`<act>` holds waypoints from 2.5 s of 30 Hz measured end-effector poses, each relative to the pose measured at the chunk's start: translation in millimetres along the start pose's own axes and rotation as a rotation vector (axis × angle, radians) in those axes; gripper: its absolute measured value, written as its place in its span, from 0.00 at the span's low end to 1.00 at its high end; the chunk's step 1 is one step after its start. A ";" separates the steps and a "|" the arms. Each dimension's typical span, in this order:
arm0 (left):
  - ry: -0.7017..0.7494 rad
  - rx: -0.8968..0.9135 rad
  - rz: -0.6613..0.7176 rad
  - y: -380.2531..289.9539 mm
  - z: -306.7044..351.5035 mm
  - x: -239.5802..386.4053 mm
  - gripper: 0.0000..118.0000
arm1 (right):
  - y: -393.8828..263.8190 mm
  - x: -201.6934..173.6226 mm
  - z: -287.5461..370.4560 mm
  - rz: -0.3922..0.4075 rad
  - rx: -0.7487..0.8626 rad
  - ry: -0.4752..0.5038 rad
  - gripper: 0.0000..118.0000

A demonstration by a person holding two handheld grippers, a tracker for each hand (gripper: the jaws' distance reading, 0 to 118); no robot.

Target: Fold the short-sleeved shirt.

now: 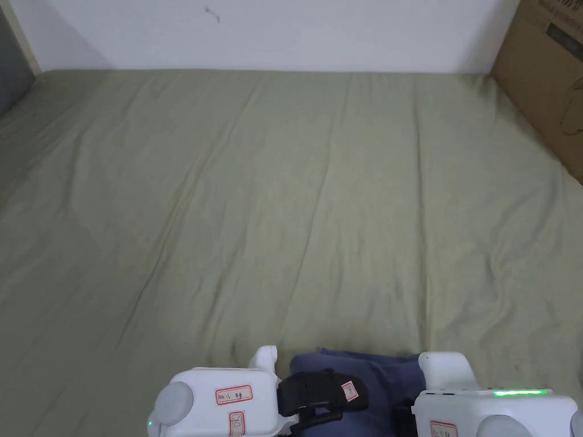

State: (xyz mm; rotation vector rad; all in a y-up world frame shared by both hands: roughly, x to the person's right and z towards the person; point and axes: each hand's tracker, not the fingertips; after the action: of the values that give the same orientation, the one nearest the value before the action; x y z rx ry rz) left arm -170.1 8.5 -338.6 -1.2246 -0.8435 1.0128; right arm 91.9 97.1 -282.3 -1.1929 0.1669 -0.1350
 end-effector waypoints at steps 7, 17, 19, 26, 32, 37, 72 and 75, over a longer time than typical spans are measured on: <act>0.038 -0.015 0.028 -0.6 4.0 -12.8 0.26 | 0.5 0.1 2.6 -0.012 -0.008 -0.021 0.00; 0.220 0.045 -0.077 19.7 94.3 -5.0 0.26 | 9.9 -7.8 29.5 -0.026 0.048 0.004 0.00; 0.278 0.078 -0.089 29.6 128.3 -5.5 0.26 | 11.5 -9.2 26.5 -0.032 0.052 0.010 0.00; 0.771 0.179 -0.145 73.3 260.8 -2.2 0.26 | 25.1 -28.0 17.1 0.010 0.063 0.011 0.00; 1.255 0.238 -0.163 100.3 341.3 -0.9 0.26 | 26.3 -35.9 11.1 0.040 0.042 0.013 0.00; 1.591 0.215 -0.112 120.3 369.8 -17.3 0.55 | 23.6 -34.6 2.6 0.027 0.020 0.006 0.00; 1.154 0.874 -0.670 -84.3 95.2 243.0 0.00 | 36.2 -15.4 102.2 0.132 0.611 -0.056 0.00; 1.166 0.972 -0.716 -92.3 88.3 264.8 0.00 | 43.3 -19.0 127.6 0.157 0.734 -0.162 0.00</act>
State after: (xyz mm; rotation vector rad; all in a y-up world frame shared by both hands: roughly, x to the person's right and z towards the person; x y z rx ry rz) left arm -147.0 283.3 -236.7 -0.4022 0.1953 -0.0407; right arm 99.5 232.9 -275.7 -0.4526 0.0564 0.0415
